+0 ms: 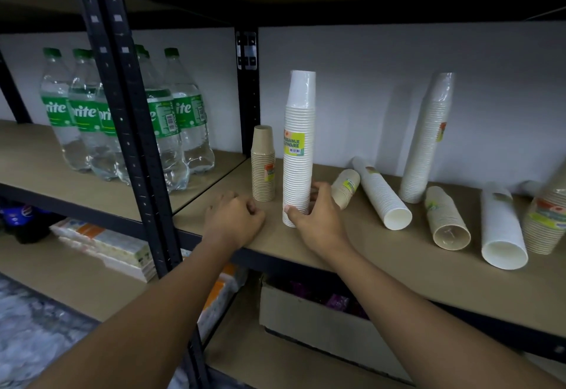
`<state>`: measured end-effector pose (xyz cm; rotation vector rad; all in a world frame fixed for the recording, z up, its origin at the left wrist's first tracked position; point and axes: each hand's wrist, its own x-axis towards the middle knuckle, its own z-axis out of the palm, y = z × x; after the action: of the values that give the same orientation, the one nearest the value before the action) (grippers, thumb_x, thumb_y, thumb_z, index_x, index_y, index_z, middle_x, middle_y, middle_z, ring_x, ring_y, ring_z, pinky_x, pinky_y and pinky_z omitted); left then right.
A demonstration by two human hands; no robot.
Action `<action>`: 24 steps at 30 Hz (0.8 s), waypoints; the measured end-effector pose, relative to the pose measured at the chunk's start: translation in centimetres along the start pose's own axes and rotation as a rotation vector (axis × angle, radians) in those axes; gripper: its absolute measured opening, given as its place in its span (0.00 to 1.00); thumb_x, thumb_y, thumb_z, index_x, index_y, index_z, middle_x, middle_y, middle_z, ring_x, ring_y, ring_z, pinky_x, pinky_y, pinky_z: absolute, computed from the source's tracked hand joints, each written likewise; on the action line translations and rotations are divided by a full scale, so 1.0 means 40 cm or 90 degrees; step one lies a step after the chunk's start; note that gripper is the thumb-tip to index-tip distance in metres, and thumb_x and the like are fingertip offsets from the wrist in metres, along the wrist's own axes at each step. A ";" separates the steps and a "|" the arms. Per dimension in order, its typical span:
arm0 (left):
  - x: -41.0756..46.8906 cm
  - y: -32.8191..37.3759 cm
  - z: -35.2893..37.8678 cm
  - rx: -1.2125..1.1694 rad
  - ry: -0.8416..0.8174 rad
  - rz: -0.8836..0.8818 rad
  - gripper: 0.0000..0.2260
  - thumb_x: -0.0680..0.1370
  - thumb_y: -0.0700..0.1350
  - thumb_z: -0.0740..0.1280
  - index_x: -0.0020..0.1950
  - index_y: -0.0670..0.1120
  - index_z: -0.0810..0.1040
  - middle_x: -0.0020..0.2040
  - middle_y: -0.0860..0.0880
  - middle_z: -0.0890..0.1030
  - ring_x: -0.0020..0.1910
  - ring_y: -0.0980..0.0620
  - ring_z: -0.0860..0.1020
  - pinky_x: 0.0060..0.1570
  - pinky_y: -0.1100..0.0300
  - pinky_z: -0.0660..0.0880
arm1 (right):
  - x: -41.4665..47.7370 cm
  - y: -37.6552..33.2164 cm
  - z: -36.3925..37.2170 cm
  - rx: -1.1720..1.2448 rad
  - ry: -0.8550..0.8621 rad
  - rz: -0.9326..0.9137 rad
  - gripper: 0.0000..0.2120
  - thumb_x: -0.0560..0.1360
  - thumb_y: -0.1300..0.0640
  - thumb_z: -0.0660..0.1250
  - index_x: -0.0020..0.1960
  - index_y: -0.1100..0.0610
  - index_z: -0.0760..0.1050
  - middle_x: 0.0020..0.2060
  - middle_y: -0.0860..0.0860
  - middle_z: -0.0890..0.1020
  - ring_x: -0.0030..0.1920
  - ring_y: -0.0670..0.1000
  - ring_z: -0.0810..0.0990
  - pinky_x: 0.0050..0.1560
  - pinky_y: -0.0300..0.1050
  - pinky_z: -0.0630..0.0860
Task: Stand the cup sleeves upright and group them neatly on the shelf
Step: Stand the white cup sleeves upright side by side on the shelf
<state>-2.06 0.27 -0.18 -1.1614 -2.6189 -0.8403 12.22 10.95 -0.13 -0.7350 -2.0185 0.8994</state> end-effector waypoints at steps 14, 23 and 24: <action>0.003 -0.022 0.018 0.042 0.024 -0.012 0.10 0.75 0.58 0.60 0.47 0.54 0.76 0.55 0.50 0.74 0.58 0.46 0.70 0.58 0.49 0.64 | 0.066 0.007 0.044 -0.037 -0.006 0.040 0.25 0.76 0.56 0.67 0.71 0.58 0.65 0.63 0.55 0.77 0.61 0.57 0.77 0.49 0.41 0.67; 0.003 -0.026 0.020 0.035 0.029 -0.011 0.10 0.75 0.57 0.61 0.47 0.54 0.76 0.54 0.51 0.75 0.57 0.46 0.70 0.58 0.49 0.65 | 0.067 0.022 0.049 -0.046 0.043 0.034 0.31 0.73 0.52 0.74 0.69 0.58 0.64 0.65 0.55 0.75 0.64 0.57 0.74 0.57 0.46 0.72; 0.003 -0.026 0.020 0.035 0.028 -0.011 0.10 0.75 0.57 0.61 0.47 0.54 0.76 0.55 0.51 0.75 0.57 0.46 0.70 0.58 0.49 0.65 | 0.068 0.024 0.049 -0.048 0.042 0.033 0.30 0.74 0.52 0.73 0.69 0.59 0.65 0.65 0.55 0.75 0.64 0.57 0.74 0.57 0.45 0.71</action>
<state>-2.83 0.24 -1.24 -1.0958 -2.6018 -0.7836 9.34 12.85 -0.60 -0.8522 -1.9921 0.8211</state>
